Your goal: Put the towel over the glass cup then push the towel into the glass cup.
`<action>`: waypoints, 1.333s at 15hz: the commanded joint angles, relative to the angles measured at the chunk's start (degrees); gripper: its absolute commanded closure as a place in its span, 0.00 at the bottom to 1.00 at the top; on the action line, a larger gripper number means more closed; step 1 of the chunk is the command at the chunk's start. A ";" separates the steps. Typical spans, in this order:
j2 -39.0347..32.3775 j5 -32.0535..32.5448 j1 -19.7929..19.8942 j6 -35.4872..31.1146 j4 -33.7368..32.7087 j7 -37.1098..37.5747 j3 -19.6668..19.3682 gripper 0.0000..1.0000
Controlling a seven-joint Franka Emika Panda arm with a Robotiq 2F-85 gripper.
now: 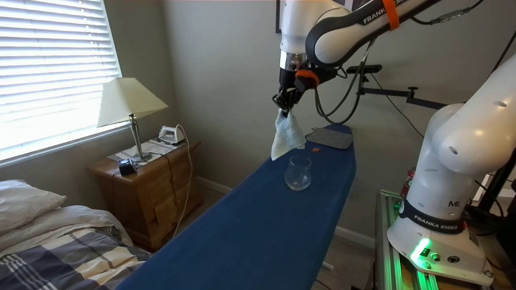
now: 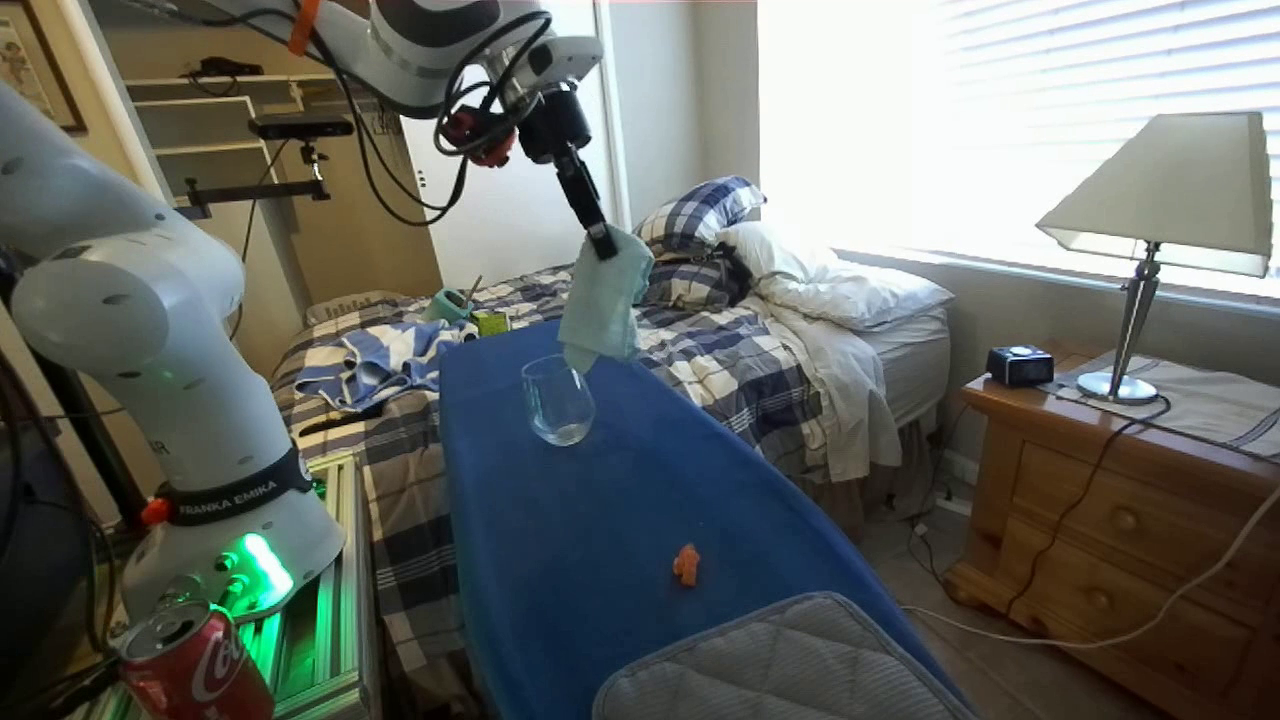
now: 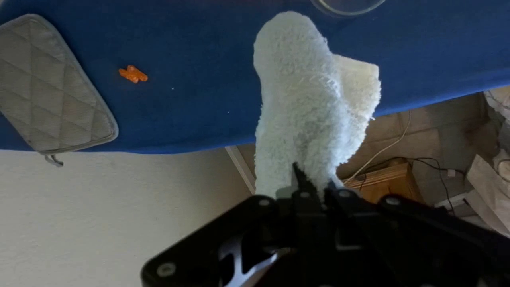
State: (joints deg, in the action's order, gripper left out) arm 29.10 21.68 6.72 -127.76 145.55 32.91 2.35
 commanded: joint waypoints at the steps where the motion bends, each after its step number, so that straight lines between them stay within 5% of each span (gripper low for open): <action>1: 4.42 -3.39 -0.22 0.57 2.25 -4.30 0.50 0.99; 12: 7.53 -14.60 -4.07 3.65 5.69 -17.81 -0.14 0.99; 20: 2.44 -14.00 -2.16 2.89 6.36 -19.32 -1.26 0.99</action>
State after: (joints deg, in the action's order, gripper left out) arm 33.32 8.63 3.89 -124.39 151.77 15.47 1.76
